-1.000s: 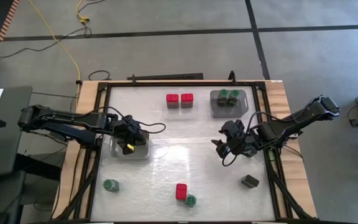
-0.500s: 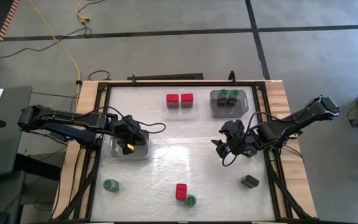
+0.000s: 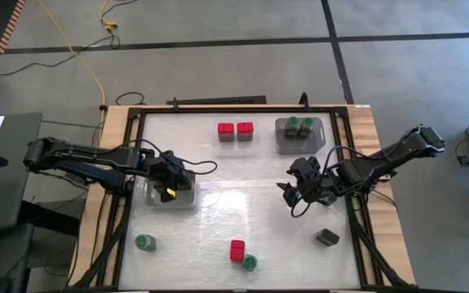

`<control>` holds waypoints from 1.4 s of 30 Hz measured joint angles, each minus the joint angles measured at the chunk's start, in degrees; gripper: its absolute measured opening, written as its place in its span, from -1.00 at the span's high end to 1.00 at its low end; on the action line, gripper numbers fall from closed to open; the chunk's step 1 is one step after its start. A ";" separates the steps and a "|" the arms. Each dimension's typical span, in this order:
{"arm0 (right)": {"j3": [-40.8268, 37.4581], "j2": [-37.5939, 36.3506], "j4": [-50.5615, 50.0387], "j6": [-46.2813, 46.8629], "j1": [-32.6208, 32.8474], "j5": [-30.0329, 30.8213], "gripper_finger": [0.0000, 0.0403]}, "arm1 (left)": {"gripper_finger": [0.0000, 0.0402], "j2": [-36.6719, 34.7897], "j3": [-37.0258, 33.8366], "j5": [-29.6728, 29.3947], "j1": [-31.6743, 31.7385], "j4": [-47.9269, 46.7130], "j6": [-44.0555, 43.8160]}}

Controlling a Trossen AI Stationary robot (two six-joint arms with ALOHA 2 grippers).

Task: Sort spices by type
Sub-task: Put the black seasoning bottle into the gray bin, then put the green seasoning bottle into the black bin

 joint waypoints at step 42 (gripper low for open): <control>0.00 -0.01 0.00 -0.04 0.00 0.00 -0.58 | -0.35 0.02 1.55 0.48 -0.01 -0.26 -1.20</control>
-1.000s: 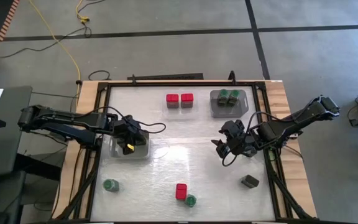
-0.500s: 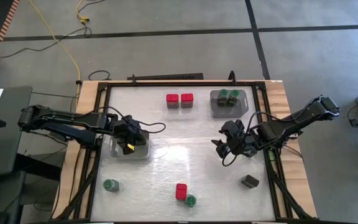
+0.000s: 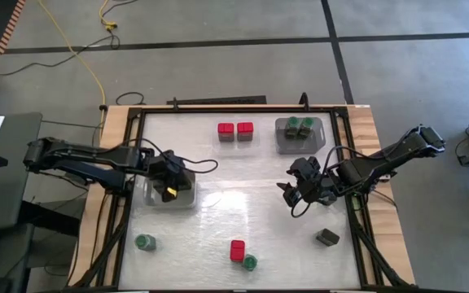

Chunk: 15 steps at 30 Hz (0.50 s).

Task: Sort spices by type
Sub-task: Put the green seasoning bottle into the black bin

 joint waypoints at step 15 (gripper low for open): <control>0.00 0.00 1.22 0.17 0.00 0.00 -0.58 | -0.34 0.00 16.42 0.13 0.00 -9.75 2.59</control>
